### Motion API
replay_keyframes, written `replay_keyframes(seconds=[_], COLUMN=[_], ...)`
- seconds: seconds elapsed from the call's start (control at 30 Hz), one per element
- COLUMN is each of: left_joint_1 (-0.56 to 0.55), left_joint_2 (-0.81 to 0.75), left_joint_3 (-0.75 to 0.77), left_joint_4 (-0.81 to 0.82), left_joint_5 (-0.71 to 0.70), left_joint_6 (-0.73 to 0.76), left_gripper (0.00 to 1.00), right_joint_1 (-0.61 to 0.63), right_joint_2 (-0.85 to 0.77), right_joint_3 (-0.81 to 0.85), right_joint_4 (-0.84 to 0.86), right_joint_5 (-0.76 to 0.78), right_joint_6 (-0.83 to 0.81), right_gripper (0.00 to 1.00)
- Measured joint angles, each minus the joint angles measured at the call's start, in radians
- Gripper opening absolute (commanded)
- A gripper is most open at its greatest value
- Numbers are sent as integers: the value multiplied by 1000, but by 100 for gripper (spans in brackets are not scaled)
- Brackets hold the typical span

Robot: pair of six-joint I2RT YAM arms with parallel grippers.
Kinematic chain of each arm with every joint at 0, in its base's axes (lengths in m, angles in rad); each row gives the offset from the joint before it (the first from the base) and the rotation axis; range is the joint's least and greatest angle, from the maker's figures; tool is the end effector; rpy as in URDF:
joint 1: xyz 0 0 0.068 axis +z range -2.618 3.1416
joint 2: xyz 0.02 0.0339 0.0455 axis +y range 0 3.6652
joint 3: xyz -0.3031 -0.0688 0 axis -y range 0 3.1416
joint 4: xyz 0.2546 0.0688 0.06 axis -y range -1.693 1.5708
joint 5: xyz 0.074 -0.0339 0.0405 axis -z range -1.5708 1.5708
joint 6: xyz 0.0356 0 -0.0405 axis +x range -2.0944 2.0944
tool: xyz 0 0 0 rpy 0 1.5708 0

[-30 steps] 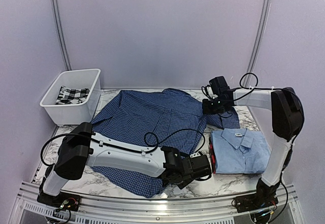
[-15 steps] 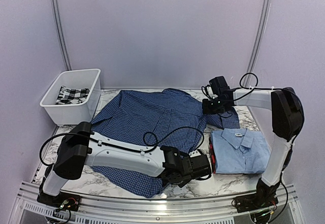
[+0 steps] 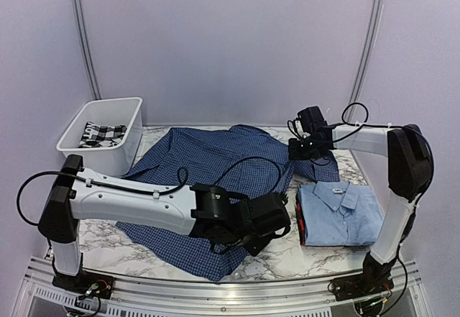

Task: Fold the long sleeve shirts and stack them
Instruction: Pick up the shirt from the center of the board, then fold the crumpled shirt at the center of the board.

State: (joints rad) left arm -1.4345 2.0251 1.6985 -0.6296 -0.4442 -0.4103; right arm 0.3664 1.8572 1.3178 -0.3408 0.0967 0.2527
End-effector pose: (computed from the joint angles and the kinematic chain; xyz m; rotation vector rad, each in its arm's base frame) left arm 0.0796 -0.4681 0.2743 1.0319 2.1886 -0.2813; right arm 0.3977 0.1489 0.2406 -0.0967 2.4497 0.1556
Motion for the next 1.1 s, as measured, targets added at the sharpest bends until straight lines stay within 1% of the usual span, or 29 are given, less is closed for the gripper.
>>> replay_keyframes(seconds=[0.2,0.37,0.5,0.6,0.63,0.67,0.8,0.87,0.93,1.0,1.1], left_joint_1=[24,92,169,229,251,263,289,298,310,332,360], left_joint_2=[-122,-224,-295,-340,-355,-361,-380,-391,-411,-435,-455], left_joint_3=[-156,-336,-475,-557,-585,-600,-661,-687,-716,-741,-758], left_joint_4=[77,154,230,275,294,301,334,339,341,343,343], left_joint_5=[60,132,200,251,277,291,364,386,404,424,451], left_joint_6=[-61,-126,-170,-195,-203,-209,-230,-239,-254,-269,-291], left_gripper=[0,0,0,0,0,0,0,0,0,0,0], right_joint_1=[8,48,101,144,159,172,202,208,207,196,154], right_joint_2=[-23,-9,72,180,220,257,373,394,389,341,192], right_joint_3=[-6,19,142,276,320,359,472,486,481,420,245], right_joint_4=[8,12,27,49,53,55,39,23,6,19,42], right_joint_5=[14,42,66,75,78,79,62,49,43,32,-10], right_joint_6=[-11,-28,-50,-70,-76,-82,-92,-101,-99,-102,-78], right_gripper=[0,0,0,0,2,8,39,50,58,63,66])
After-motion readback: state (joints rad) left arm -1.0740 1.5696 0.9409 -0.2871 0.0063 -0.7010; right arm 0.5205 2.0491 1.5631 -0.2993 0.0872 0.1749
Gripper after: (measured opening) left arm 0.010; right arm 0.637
